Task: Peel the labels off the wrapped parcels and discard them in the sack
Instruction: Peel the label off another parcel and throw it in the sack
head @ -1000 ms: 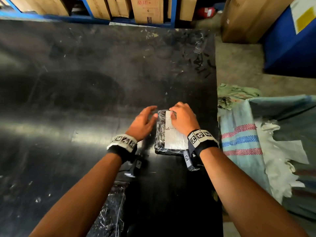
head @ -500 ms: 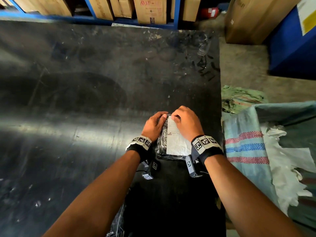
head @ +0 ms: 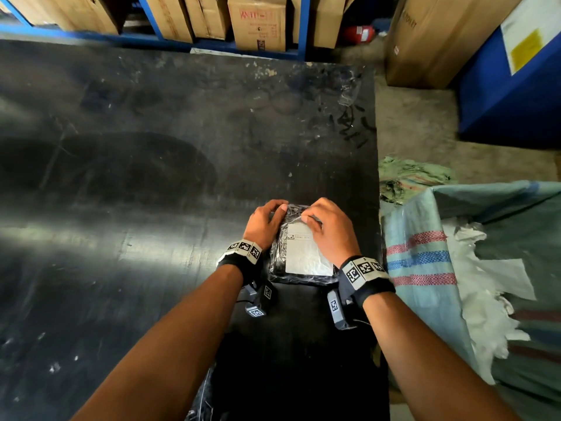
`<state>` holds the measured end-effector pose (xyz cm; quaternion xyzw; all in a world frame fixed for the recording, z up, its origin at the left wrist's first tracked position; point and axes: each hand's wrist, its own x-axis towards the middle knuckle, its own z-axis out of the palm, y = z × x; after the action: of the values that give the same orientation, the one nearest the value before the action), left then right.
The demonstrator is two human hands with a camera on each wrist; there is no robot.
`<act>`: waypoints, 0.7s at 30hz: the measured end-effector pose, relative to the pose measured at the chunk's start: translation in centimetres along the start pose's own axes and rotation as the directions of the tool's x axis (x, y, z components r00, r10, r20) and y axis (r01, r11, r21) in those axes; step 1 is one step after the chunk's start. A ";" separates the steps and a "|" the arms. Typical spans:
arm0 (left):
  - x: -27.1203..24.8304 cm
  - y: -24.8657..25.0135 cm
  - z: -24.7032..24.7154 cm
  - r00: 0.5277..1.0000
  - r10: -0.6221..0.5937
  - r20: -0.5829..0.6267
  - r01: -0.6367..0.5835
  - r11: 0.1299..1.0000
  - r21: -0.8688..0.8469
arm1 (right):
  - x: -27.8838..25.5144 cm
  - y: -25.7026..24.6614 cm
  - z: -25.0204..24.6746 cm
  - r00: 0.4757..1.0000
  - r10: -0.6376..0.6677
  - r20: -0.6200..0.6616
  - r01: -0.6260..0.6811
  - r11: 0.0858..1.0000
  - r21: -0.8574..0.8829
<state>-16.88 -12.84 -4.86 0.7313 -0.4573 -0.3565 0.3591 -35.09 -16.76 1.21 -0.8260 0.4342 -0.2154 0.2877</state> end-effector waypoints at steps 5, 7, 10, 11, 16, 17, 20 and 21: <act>0.3 -0.1 -0.4 1.000 -0.007 -0.006 0.007 1.000 0.017 | -1.7 0.3 -1.5 0.990 -0.066 -0.124 0.071 0.997 0.035; 0.2 0.4 -0.4 1.000 0.023 0.001 -0.023 0.999 0.048 | -2.1 0.9 -1.8 0.994 -0.055 -0.092 0.062 0.995 0.076; 0.2 0.8 -0.3 0.999 0.038 0.011 -0.038 0.997 0.061 | -1.3 1.1 -2.1 0.996 -0.013 0.086 0.011 0.999 0.031; 0.3 0.9 -0.3 0.999 0.036 0.018 -0.037 0.997 0.065 | -0.9 0.9 -2.2 0.989 0.013 0.147 -0.013 1.000 0.002; 0.6 1.1 0.2 0.997 0.043 0.059 -0.047 0.997 0.068 | 0.6 0.8 -1.9 0.984 0.027 0.177 -0.011 0.996 -0.089; 0.6 1.1 0.4 0.997 0.043 0.068 -0.047 0.997 0.062 | 0.7 1.0 -1.8 0.984 0.024 0.177 -0.009 0.997 -0.083; 0.8 0.6 0.7 0.998 0.019 0.068 -0.018 1.000 -0.018 | 1.1 1.6 -1.8 0.990 0.064 0.123 -0.067 0.997 0.025; 0.8 0.4 0.8 0.998 0.013 0.063 -0.011 0.999 -0.034 | 1.4 1.8 -1.9 0.992 0.074 0.105 -0.080 0.996 0.049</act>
<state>-17.44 -13.90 -5.06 0.7107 -0.4668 -0.3849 0.3589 -36.61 -19.30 1.54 -0.8107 0.4445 -0.1729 0.3395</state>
